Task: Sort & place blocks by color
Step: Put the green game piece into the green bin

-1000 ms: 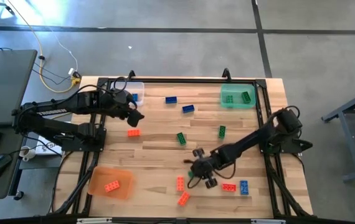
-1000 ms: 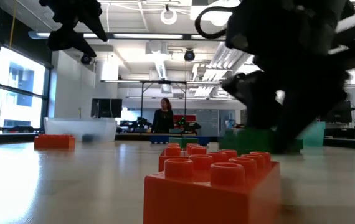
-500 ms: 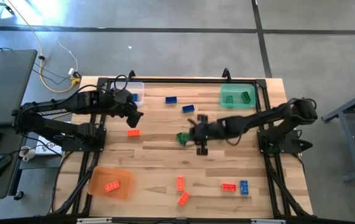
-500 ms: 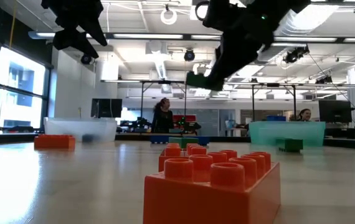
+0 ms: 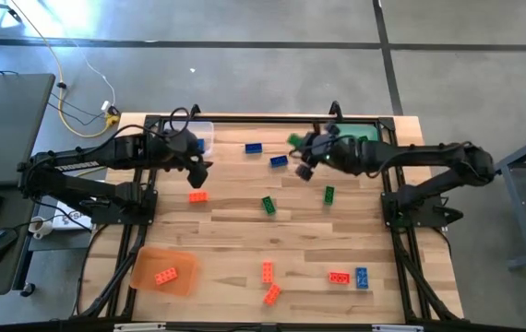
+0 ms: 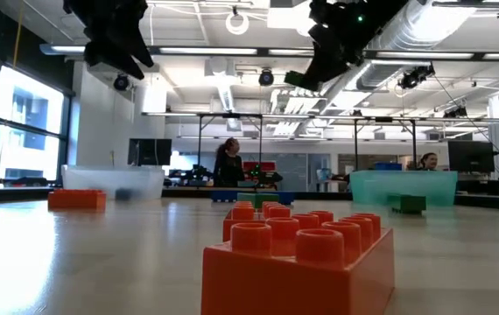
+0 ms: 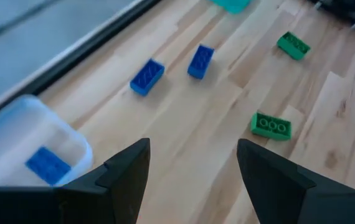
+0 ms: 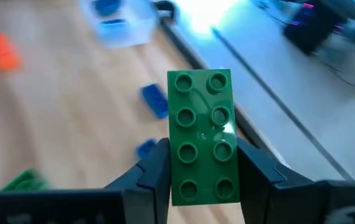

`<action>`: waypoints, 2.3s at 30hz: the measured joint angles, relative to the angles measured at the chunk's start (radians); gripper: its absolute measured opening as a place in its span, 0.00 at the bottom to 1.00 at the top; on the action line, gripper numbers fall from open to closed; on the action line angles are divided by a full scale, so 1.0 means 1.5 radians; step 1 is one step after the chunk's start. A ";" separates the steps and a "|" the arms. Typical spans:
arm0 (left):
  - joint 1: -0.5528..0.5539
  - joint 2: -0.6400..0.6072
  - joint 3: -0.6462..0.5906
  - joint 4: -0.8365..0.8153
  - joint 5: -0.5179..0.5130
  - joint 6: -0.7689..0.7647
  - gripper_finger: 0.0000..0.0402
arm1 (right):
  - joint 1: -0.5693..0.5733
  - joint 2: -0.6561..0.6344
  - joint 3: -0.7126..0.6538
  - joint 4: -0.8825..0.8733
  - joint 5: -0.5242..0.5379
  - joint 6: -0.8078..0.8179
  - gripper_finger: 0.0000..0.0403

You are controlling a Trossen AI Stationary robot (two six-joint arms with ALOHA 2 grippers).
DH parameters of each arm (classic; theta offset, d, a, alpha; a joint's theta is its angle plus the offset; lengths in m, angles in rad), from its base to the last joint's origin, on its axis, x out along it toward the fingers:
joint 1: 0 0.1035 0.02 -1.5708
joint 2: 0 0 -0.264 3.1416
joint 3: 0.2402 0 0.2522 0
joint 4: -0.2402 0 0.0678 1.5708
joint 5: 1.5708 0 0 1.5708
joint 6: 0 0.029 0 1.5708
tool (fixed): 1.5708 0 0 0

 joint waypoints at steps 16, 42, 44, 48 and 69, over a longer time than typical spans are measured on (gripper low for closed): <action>0.044 0.000 0.000 0.144 -0.007 0.190 0.57 | -0.173 -0.004 0.000 -0.217 0.077 0.286 0.28; 0.133 0.120 0.000 0.200 0.080 0.296 0.57 | -0.356 0.096 0.000 -0.362 -0.141 0.434 0.28; 0.140 0.148 0.000 0.220 0.103 0.308 0.57 | -0.360 0.102 0.000 -0.361 -0.146 0.421 0.28; 0.156 0.207 0.000 0.265 0.128 0.321 0.57 | -0.373 0.112 0.000 -0.362 -0.150 0.418 0.28; 0.195 0.445 0.107 0.326 0.224 0.374 0.57 | -0.443 0.113 0.000 -0.368 -0.256 0.319 0.40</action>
